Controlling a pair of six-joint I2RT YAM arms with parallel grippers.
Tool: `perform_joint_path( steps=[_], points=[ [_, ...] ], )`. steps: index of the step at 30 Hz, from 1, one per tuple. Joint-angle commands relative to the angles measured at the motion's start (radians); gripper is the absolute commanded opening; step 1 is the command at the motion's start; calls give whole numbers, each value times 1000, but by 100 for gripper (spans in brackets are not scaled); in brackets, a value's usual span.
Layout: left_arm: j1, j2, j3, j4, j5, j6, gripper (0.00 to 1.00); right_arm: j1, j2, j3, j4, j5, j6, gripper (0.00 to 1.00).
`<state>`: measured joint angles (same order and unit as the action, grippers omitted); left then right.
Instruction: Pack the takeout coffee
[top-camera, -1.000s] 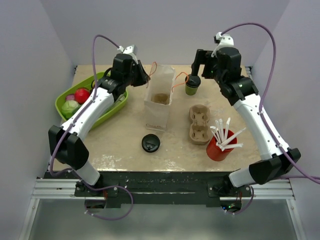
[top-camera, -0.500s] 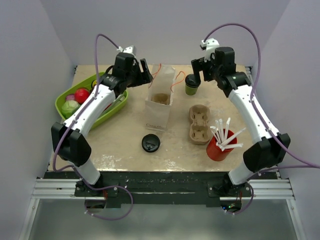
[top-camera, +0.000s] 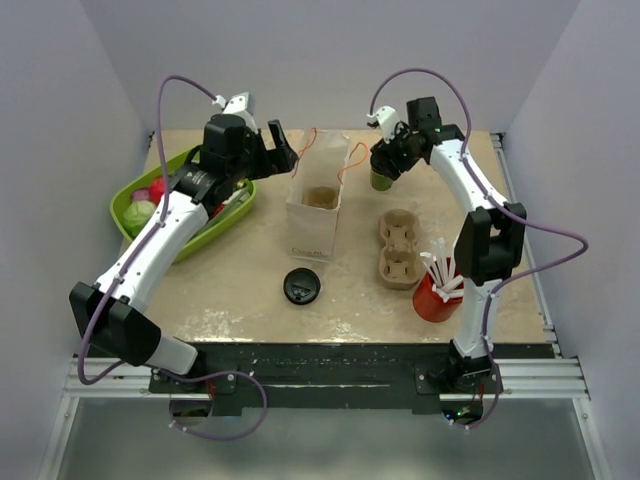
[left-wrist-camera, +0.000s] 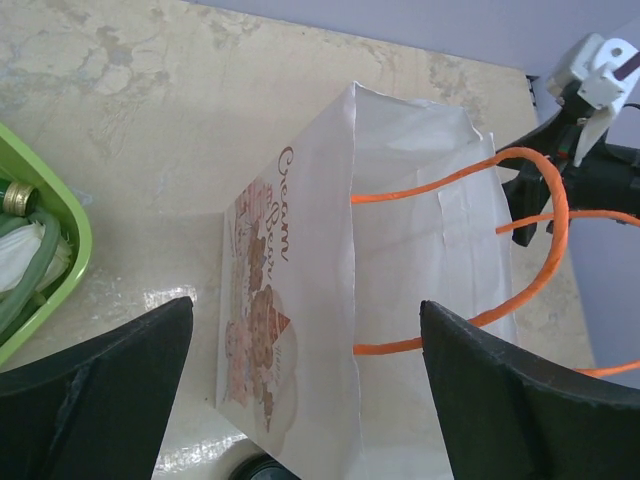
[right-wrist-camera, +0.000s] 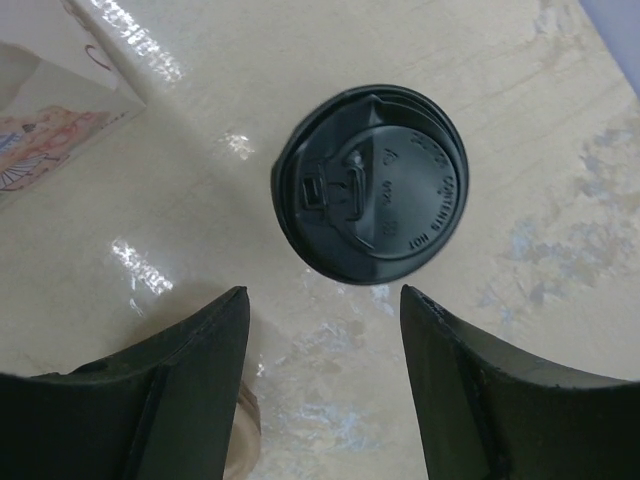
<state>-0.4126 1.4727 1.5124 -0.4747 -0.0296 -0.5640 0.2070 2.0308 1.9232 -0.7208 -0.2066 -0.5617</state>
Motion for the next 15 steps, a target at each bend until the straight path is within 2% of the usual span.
perform_joint_path(
  steps=[1,15],
  points=[
    [6,-32,-27,41,8,39,100,2,8,89,-22,-89,-56,63],
    [14,-3,-29,47,22,36,100,20,129,171,-46,-125,-107,51]
  ],
)
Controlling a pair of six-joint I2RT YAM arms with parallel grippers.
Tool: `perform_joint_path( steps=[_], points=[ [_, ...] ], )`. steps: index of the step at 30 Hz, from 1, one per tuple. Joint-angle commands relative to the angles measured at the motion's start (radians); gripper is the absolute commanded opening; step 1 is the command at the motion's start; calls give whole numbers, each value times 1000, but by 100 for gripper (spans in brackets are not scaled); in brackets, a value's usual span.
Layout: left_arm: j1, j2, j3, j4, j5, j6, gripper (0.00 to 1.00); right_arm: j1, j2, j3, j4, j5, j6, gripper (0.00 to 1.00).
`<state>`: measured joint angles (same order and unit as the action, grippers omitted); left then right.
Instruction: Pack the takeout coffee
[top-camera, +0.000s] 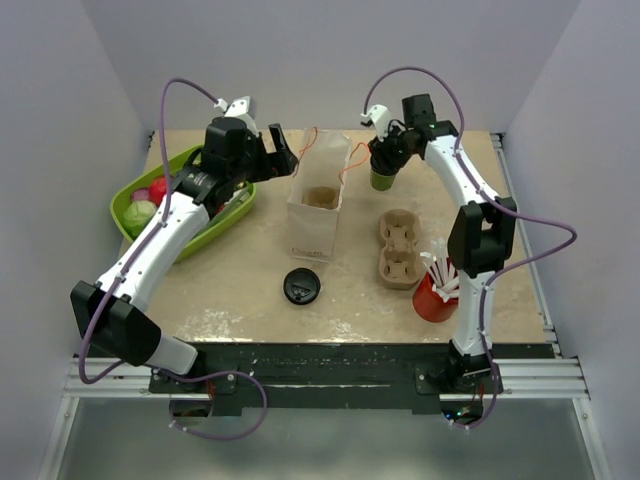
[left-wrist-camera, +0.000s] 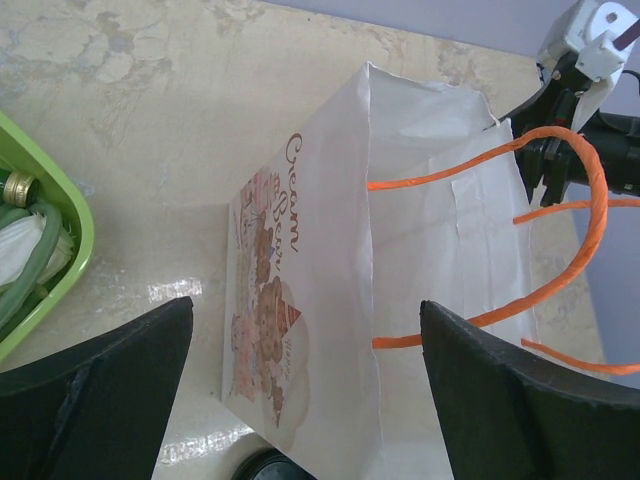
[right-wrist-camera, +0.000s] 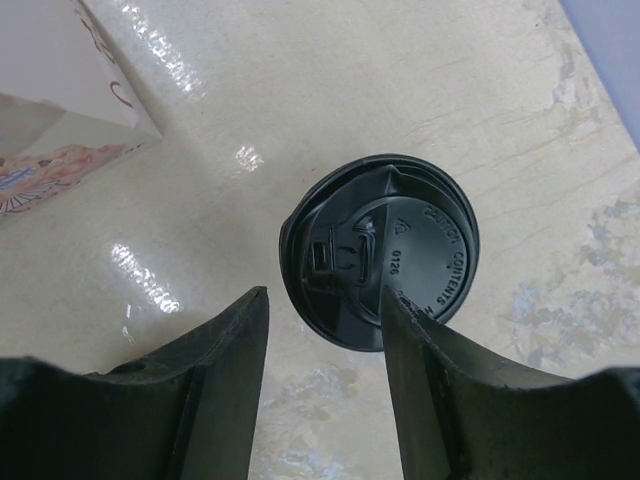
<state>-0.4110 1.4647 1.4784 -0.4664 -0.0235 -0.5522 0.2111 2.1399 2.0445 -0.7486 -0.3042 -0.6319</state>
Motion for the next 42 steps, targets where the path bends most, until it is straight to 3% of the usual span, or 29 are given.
perform_joint_path(
  steps=[1,6,14,23,26,38,42],
  points=[
    [14,5,5,37,16,24,100,17,29,55,-23,-23,-43,50],
    [17,9,3,38,14,23,100,28,43,59,8,3,-20,46],
    [23,6,5,35,10,20,100,39,45,39,54,96,5,24],
    [24,3,2,34,7,18,100,39,32,8,77,142,11,17],
    [24,3,3,34,8,18,100,42,19,6,87,136,12,1],
    [28,-1,-1,55,17,14,100,45,-158,-101,204,122,61,0],
    [29,2,-1,68,59,15,100,47,-283,-161,250,135,104,0]
  ],
)
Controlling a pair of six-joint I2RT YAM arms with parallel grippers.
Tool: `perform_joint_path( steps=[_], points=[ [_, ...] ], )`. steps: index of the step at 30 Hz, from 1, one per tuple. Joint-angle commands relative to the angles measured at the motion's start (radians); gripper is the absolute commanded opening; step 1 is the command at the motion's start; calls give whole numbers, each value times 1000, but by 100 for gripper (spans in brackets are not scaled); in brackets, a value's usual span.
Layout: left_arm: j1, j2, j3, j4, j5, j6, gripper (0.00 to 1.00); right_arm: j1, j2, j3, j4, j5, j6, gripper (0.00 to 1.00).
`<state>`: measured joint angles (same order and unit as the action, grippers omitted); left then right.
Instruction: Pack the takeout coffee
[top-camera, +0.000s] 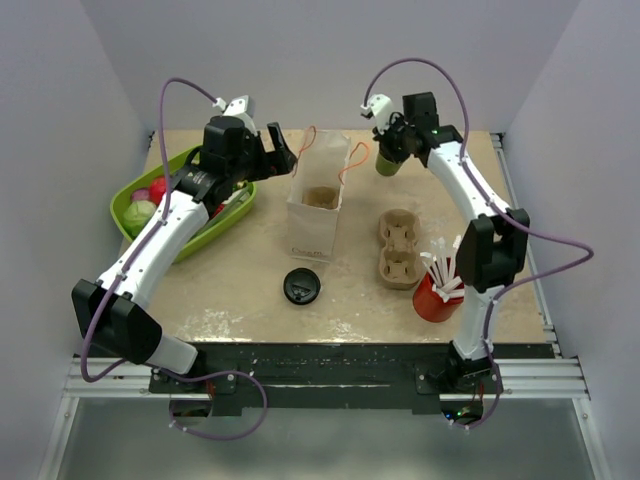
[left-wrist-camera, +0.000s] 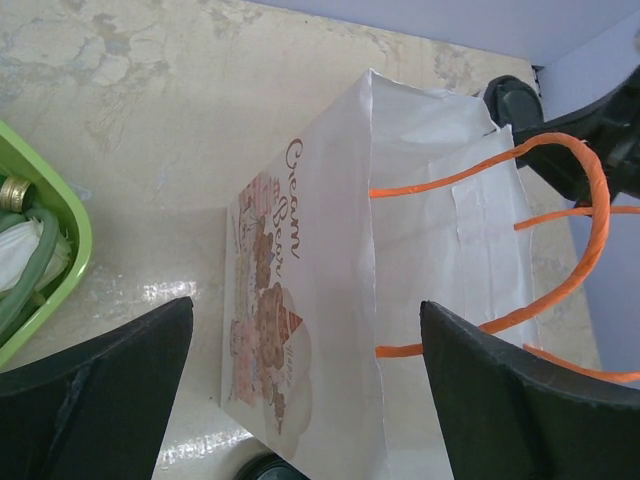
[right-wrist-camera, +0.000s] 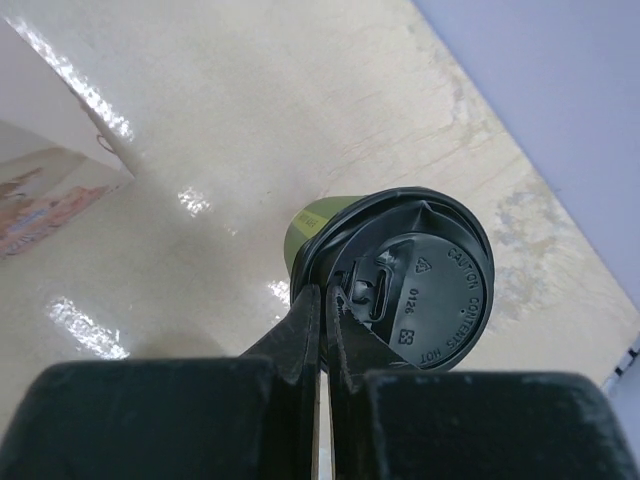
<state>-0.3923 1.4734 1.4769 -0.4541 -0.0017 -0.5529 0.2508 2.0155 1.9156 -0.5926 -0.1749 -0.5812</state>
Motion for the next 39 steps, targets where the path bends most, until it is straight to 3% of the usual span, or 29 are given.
perform_joint_path(
  steps=[1,8,14,19,26,33,39],
  points=[
    [10,-4,0,63,42,16,100,5,-185,-46,124,9,61,0],
    [17,5,13,71,26,16,99,16,-395,-81,149,-72,104,0],
    [33,-67,17,32,-216,28,100,160,-497,-9,90,-64,50,0],
    [64,-140,-29,58,-216,16,100,261,-468,134,-74,-97,95,0],
    [69,-174,-61,43,-207,7,100,421,-379,256,-228,12,121,0],
    [70,-215,-99,32,-261,4,100,501,-247,405,-414,173,167,0],
    [70,-228,-122,32,-271,7,100,525,-224,396,-466,154,140,0]
  ],
)
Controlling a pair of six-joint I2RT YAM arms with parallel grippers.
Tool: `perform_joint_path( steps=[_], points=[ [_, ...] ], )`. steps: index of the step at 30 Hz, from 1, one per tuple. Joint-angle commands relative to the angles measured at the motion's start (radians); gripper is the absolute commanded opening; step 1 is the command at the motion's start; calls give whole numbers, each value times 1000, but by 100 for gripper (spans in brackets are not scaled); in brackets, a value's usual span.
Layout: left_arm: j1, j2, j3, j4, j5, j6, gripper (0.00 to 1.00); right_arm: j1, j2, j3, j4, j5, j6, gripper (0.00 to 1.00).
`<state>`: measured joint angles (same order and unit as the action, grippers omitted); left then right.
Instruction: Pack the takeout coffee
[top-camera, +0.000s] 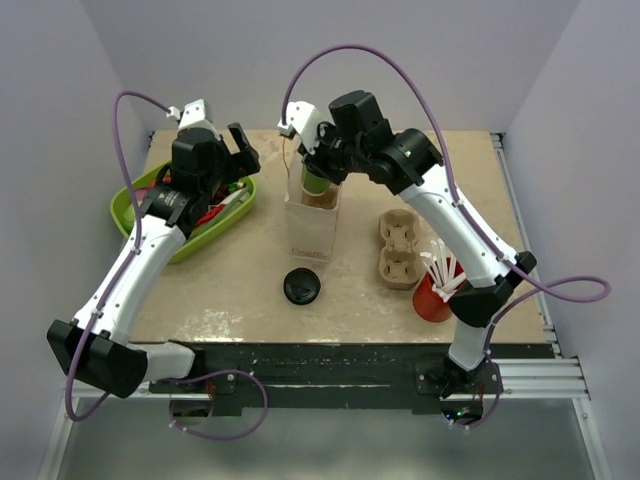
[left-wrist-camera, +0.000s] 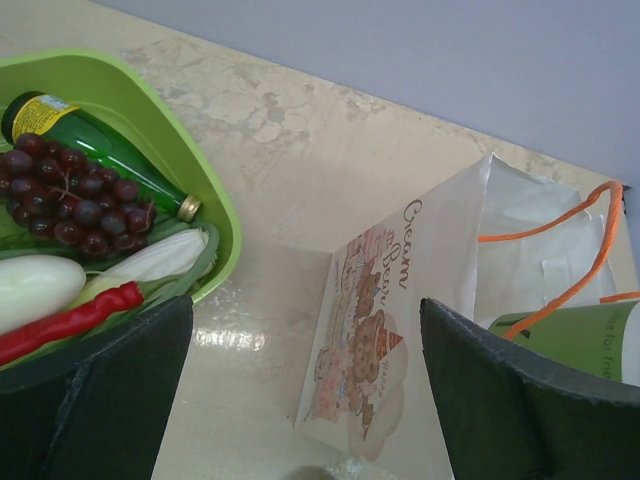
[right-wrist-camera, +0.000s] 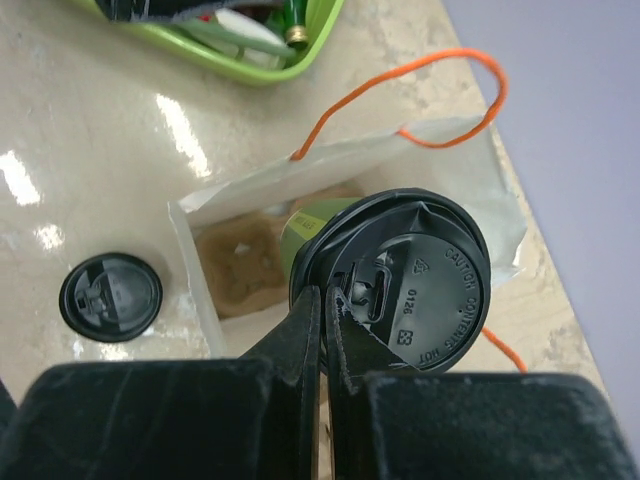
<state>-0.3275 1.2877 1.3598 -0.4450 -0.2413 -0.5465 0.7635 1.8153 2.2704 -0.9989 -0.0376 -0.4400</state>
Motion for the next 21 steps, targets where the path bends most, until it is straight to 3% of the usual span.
perform_joint_path(
  steps=[1,12,17,21],
  points=[
    [5,-45,-7,22,-33,0,100,17,-21,35,-70,-11,-14,0],
    [5,-42,-19,26,-23,3,100,22,45,-43,11,66,-10,0],
    [5,-34,-25,28,-19,3,100,22,91,-54,101,200,50,0],
    [5,-27,-25,31,-3,3,100,20,81,-116,225,222,25,0]
  ],
)
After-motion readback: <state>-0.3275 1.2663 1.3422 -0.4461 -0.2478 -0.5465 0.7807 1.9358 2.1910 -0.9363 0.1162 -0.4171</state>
